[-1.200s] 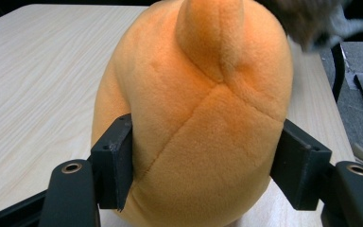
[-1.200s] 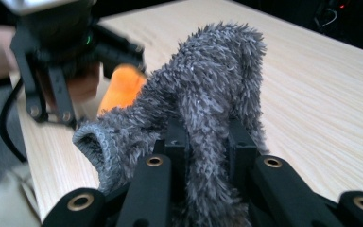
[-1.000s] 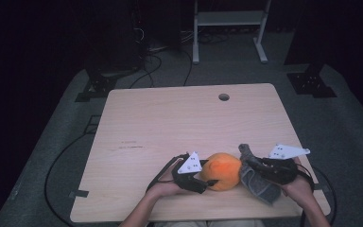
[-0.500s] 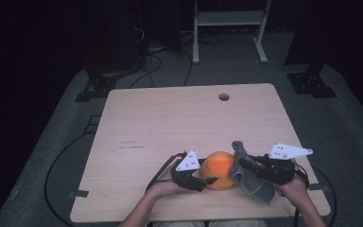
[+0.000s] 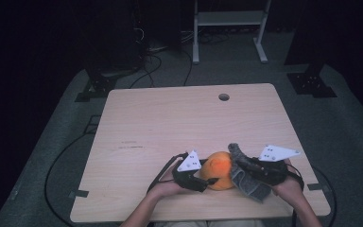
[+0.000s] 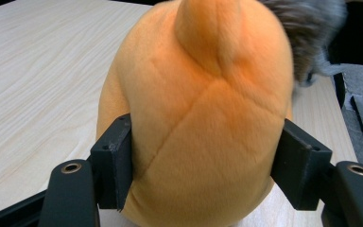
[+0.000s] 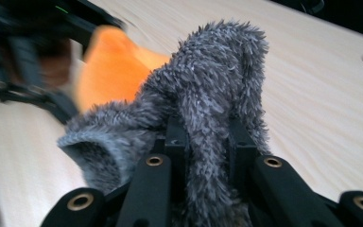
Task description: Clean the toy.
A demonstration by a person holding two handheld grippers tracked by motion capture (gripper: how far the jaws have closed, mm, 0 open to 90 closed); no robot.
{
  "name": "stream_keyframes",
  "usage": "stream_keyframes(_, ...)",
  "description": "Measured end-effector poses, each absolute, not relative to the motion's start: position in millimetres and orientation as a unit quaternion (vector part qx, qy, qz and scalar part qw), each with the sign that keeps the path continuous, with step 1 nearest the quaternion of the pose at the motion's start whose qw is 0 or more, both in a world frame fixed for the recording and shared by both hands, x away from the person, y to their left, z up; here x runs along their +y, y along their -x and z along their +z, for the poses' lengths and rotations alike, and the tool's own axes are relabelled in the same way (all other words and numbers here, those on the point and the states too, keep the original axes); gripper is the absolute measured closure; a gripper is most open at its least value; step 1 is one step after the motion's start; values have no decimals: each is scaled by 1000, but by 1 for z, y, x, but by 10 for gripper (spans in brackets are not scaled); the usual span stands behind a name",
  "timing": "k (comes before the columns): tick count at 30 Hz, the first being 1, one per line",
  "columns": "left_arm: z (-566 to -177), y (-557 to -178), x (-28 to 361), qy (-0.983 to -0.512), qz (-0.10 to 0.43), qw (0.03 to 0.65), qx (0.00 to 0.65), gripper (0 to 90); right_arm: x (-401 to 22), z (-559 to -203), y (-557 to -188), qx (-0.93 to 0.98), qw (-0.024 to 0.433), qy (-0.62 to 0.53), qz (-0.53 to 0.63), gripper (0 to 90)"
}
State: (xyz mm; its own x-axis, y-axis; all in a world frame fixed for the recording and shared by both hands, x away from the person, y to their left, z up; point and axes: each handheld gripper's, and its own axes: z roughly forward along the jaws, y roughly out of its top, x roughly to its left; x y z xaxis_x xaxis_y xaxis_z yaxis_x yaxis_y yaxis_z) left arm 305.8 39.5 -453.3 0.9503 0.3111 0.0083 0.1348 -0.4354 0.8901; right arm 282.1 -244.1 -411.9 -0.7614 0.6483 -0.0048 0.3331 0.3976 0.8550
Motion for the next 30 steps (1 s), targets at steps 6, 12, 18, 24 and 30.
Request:
stream_keyframes(6,-453,-305,37,-843,87,515,131,317,-243,-399,-272,817,189,-287,463,747)
stream_keyframes(12,-454,-305,34,-838,86,521,138,316,-245,-408,-279,822,191,-300,445,748)
stream_keyframes(18,-454,-305,34,-838,80,523,135,299,-230,-392,-267,820,176,-259,479,747)
stream_keyframes(24,-452,-304,29,-838,78,524,131,287,-245,-405,-276,822,186,-288,455,748)
stream_keyframes(30,-453,-302,29,-839,85,520,136,303,-237,-394,-269,820,178,-268,474,748)
